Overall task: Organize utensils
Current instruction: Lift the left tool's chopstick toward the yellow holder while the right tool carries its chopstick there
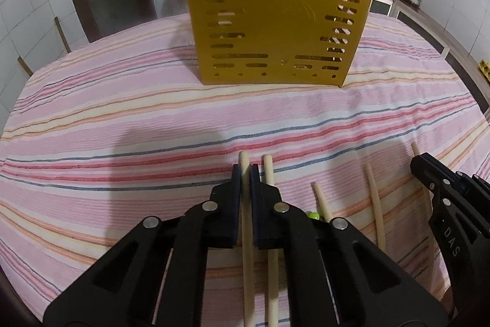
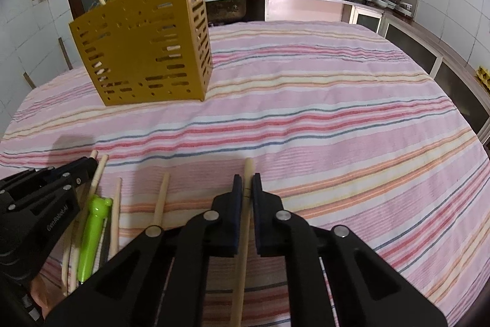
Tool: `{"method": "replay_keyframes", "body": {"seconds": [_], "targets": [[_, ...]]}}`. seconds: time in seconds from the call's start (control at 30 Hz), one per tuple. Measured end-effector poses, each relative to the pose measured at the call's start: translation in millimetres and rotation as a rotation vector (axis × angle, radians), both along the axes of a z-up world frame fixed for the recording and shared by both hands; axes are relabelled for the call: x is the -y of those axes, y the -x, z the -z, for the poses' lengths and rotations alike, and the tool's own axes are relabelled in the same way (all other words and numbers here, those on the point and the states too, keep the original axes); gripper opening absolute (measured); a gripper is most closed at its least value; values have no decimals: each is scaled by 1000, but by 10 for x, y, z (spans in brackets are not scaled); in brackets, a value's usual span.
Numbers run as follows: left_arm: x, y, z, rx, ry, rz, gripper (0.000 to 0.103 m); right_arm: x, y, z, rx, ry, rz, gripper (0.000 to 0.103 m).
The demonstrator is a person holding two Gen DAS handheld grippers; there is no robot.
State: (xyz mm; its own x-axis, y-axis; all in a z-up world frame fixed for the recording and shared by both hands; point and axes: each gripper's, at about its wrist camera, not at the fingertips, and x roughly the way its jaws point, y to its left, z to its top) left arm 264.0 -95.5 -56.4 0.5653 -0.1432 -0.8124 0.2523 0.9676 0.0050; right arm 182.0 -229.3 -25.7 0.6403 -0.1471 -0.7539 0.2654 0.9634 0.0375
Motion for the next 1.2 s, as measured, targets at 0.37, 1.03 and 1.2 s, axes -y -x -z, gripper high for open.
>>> {"method": "replay_keyframes", "body": {"seconds": [0.37, 1.03, 1.2], "targets": [[-309, 280, -492, 162, 100, -42, 4, 83, 136, -308, 126, -44, -20, 6], [-749, 906, -1262, 455, 196, -52, 4, 49, 702, -1106, 513, 9, -73, 6], [-785, 1007, -1247, 492, 188, -60, 5, 32, 832, -1138, 541, 25, -78, 6]]}}
